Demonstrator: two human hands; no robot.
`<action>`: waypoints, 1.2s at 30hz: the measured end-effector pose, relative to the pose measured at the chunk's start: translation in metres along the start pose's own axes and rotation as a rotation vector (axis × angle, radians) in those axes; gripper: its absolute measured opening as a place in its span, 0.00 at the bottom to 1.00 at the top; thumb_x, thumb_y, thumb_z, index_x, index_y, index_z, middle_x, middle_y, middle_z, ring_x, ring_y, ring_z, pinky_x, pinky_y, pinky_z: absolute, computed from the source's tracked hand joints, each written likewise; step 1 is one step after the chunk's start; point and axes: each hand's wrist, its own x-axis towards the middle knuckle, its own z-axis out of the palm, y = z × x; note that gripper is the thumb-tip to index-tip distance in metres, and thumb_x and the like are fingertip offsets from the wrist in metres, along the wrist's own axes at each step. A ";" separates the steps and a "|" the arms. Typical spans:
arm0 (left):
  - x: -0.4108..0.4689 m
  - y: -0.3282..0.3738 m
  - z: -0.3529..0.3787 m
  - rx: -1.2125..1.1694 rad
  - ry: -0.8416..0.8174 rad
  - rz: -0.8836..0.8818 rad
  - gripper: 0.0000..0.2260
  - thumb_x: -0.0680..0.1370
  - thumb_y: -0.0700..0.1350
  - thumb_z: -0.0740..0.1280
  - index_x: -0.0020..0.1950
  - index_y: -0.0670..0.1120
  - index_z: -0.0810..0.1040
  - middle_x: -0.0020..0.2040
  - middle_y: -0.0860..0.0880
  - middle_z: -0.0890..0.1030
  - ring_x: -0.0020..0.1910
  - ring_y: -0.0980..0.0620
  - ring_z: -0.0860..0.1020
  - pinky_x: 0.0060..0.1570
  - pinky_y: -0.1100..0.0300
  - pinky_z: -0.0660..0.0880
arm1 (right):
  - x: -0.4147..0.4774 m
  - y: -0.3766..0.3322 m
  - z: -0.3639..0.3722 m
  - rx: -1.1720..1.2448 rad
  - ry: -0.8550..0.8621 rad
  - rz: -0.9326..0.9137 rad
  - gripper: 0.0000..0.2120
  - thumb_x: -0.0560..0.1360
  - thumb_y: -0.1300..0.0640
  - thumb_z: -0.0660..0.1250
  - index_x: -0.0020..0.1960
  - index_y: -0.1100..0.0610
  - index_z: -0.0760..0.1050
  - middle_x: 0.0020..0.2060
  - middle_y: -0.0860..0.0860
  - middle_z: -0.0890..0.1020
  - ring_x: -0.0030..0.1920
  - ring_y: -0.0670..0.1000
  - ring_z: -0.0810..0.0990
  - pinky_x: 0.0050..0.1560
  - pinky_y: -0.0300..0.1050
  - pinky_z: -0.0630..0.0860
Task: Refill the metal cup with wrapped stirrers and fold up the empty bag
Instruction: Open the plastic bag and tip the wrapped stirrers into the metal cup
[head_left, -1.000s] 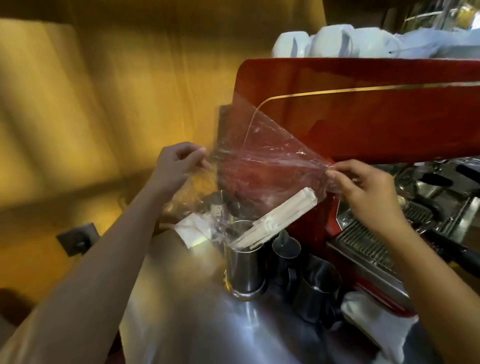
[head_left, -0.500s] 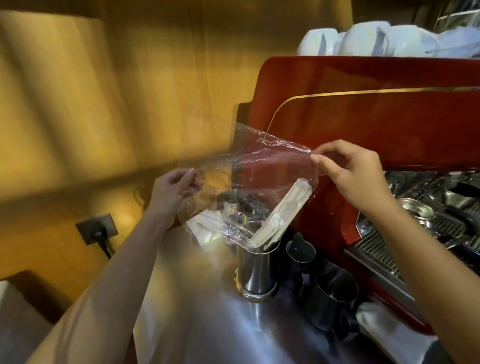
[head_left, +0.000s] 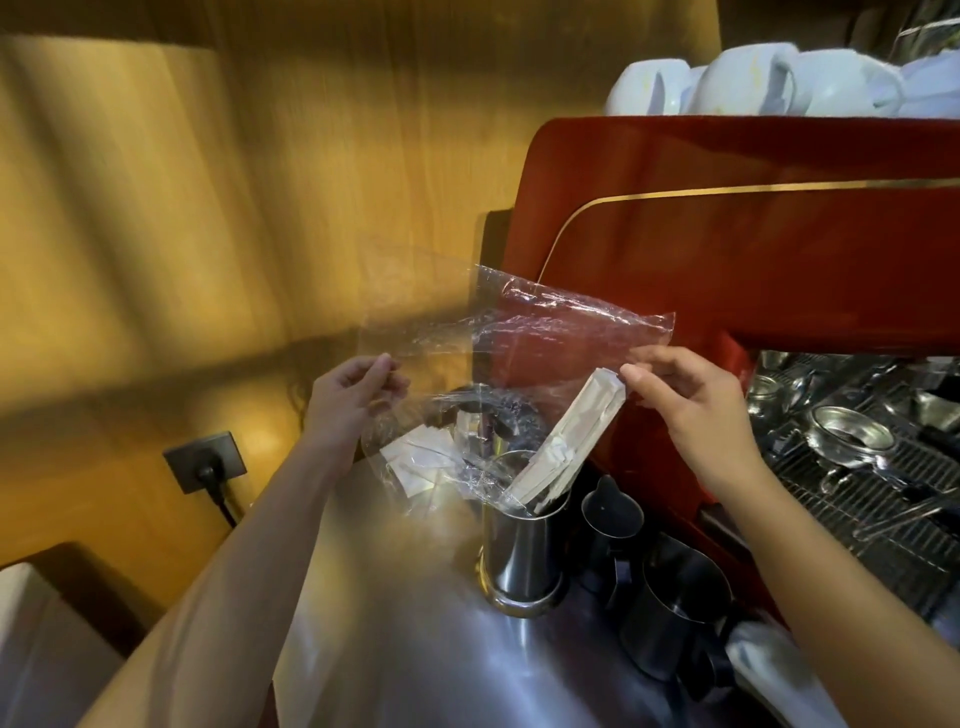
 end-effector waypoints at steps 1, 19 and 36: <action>-0.001 0.000 0.000 0.001 -0.008 -0.003 0.08 0.75 0.51 0.66 0.41 0.49 0.81 0.36 0.52 0.84 0.37 0.56 0.81 0.36 0.65 0.76 | 0.001 0.001 0.000 -0.001 0.011 0.009 0.08 0.70 0.52 0.70 0.50 0.49 0.80 0.45 0.47 0.83 0.47 0.47 0.81 0.49 0.49 0.78; -0.027 -0.030 -0.018 -0.090 0.034 -0.169 0.11 0.69 0.55 0.70 0.43 0.48 0.84 0.42 0.48 0.85 0.44 0.48 0.81 0.49 0.51 0.75 | 0.037 -0.012 0.020 -0.095 -0.060 -0.057 0.06 0.70 0.55 0.71 0.45 0.56 0.81 0.38 0.51 0.83 0.39 0.50 0.79 0.44 0.49 0.76; -0.048 -0.041 -0.028 -0.210 0.055 -0.231 0.16 0.69 0.52 0.70 0.52 0.44 0.81 0.48 0.46 0.84 0.50 0.47 0.79 0.55 0.51 0.72 | 0.064 -0.036 0.043 -0.091 -0.164 -0.183 0.05 0.69 0.53 0.72 0.41 0.54 0.80 0.34 0.54 0.80 0.34 0.47 0.74 0.37 0.43 0.71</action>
